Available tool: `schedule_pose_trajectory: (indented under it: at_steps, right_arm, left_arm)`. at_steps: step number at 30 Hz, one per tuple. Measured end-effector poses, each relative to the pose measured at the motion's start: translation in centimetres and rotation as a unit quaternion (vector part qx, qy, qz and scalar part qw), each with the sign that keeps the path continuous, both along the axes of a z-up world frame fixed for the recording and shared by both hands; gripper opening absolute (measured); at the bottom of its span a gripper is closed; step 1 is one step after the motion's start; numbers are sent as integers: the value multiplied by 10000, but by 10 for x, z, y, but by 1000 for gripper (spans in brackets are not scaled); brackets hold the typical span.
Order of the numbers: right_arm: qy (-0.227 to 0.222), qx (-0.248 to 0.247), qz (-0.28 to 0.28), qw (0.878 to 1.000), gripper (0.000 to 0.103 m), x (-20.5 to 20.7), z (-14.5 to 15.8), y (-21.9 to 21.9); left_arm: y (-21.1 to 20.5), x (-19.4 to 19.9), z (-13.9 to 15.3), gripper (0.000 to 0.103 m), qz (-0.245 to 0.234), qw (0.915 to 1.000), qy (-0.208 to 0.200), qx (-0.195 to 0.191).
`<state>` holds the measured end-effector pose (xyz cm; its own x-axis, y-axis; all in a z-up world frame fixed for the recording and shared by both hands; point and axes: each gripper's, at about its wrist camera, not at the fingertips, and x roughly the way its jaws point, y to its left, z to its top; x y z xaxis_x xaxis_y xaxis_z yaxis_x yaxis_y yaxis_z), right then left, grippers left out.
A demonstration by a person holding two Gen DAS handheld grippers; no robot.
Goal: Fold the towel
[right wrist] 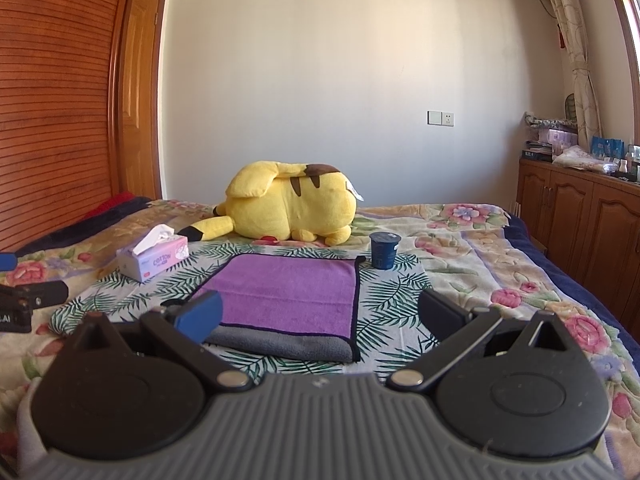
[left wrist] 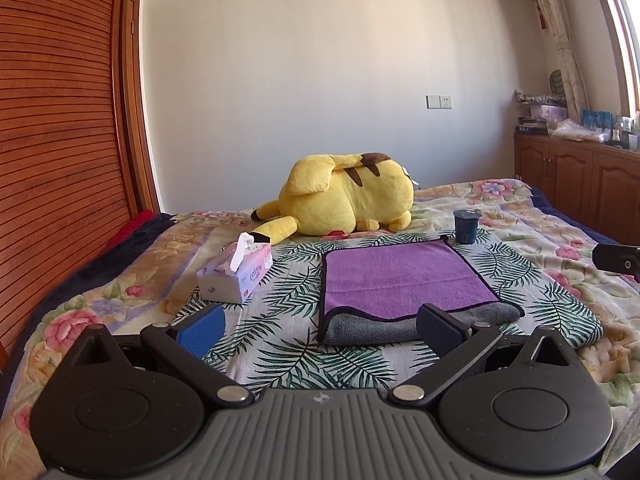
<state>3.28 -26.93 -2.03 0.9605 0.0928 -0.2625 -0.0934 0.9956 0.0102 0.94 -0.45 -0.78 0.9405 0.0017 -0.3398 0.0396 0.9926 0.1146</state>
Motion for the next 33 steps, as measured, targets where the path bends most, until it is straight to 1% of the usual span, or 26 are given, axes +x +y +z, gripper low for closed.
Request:
schedule_pose_trajectory:
  at_steps: [6,16,33]
  right_arm:
    - [52,-101,-64,9999,103,8,-4,3]
    - [145,-185,-21,9997,103,20,-9,6]
    - [374,-129,13,9992,103,46,-15,8]
  left_arm:
    - [0,12,-4,87,-13,9998,191,22]
    - [-3,28,-11,87,-41,9994,287,174]
    - [-4,57,-15,87,-62,9988,477,124]
